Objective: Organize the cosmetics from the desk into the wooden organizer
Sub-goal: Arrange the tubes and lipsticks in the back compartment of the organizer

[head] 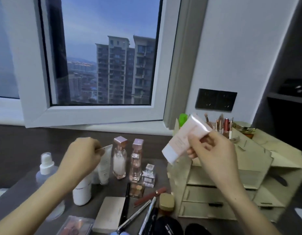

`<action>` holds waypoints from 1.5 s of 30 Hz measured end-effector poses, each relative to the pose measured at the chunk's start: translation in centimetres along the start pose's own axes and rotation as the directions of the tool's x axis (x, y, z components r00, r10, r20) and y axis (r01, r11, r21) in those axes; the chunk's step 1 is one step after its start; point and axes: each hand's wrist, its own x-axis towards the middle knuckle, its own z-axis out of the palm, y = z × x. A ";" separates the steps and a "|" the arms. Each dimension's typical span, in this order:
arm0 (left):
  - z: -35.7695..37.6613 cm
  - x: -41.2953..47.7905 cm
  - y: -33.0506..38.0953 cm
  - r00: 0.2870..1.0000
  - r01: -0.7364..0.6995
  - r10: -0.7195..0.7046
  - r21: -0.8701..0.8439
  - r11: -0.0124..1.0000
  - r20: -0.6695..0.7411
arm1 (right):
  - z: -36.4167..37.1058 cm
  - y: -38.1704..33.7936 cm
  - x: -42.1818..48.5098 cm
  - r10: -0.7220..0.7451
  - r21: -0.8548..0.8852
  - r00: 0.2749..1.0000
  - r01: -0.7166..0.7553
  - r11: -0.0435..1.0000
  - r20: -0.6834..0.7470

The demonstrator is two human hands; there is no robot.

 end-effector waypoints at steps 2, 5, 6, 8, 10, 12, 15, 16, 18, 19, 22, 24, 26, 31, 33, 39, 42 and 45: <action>-2.7 -0.3 1.9 0.990 -0.079 0.067 -0.090 0.993 -0.122 | -2.6 1.0 2.3 -0.022 -0.078 0.985 0.008 0.997 -0.173; -5.6 0.4 4.9 0.972 -0.128 0.074 -0.241 0.962 -0.221 | -4.5 3.5 6.1 -0.034 -0.224 0.958 -0.032 0.974 -0.284; -6.0 1.0 5.8 0.967 -0.149 0.083 -0.272 0.951 -0.240 | -4.5 4.3 7.3 -0.030 -0.282 0.960 -0.052 0.958 -0.278; -6.1 2.0 7.9 0.949 -0.204 0.113 -0.301 0.932 -0.293 | -4.1 5.9 9.2 -0.014 -0.400 0.968 -0.091 0.912 -0.250; -5.8 2.9 9.9 0.937 -0.242 0.137 -0.313 0.918 -0.321 | -3.3 7.7 10.8 0.024 -0.476 0.976 -0.128 0.870 -0.218; -5.3 3.6 11.5 0.935 -0.257 0.148 -0.327 0.910 -0.323 | -2.3 9.4 12.2 0.078 -0.519 0.980 -0.164 0.839 -0.184; -4.8 4.5 13.0 0.943 -0.256 0.152 -0.354 0.899 -0.297 | -1.1 11.1 13.6 0.151 -0.561 0.983 -0.184 0.807 -0.106; -4.6 4.8 13.3 0.944 -0.262 0.159 -0.363 0.894 -0.290 | -0.7 11.3 13.7 0.180 -0.556 0.981 -0.193 0.809 -0.078; -4.3 5.2 13.8 0.945 -0.273 0.174 -0.376 0.885 -0.276 | -0.1 11.6 13.9 0.211 -0.535 0.977 -0.194 0.822 -0.030; -4.2 5.4 14.0 0.946 -0.276 0.179 -0.382 0.882 -0.270 | 0.1 11.8 14.0 0.210 -0.537 0.978 -0.184 0.823 -0.013; -3.8 5.8 14.3 0.947 -0.278 0.179 -0.405 0.871 -0.265 | 0.6 11.7 13.6 0.199 -0.565 0.979 -0.148 0.812 0.030; -3.6 6.0 14.5 0.949 -0.277 0.179 -0.414 0.867 -0.260 | 0.6 11.9 13.6 0.219 -0.547 0.974 -0.153 0.823 0.056; -3.4 6.1 14.7 0.950 -0.279 0.185 -0.417 0.865 -0.252 | 0.3 11.7 13.5 0.255 -0.540 0.965 -0.178 0.823 0.070; -3.4 6.4 15.6 0.947 -0.312 0.235 -0.451 0.836 -0.220 | -2.0 8.8 12.1 0.090 -0.557 0.996 -0.070 0.828 0.009; -3.6 6.6 16.5 0.939 -0.344 0.278 -0.483 0.805 -0.204 | -3.2 5.9 10.8 0.043 -0.315 0.995 -0.014 0.949 0.088; -4.1 7.5 21.3 0.866 -0.443 0.488 -0.627 0.640 -0.113 | -6.2 0.6 9.7 -0.054 -0.036 0.960 0.066 0.997 0.276; -3.7 8.1 23.5 0.837 -0.473 0.537 -0.637 0.608 -0.109 | -7.2 1.3 10.6 -0.064 -0.121 0.967 0.097 0.988 0.247; -2.5 8.6 24.5 0.840 -0.445 0.535 -0.683 0.579 -0.095 | -7.6 3.1 11.6 -0.027 -0.184 0.992 0.049 0.982 0.121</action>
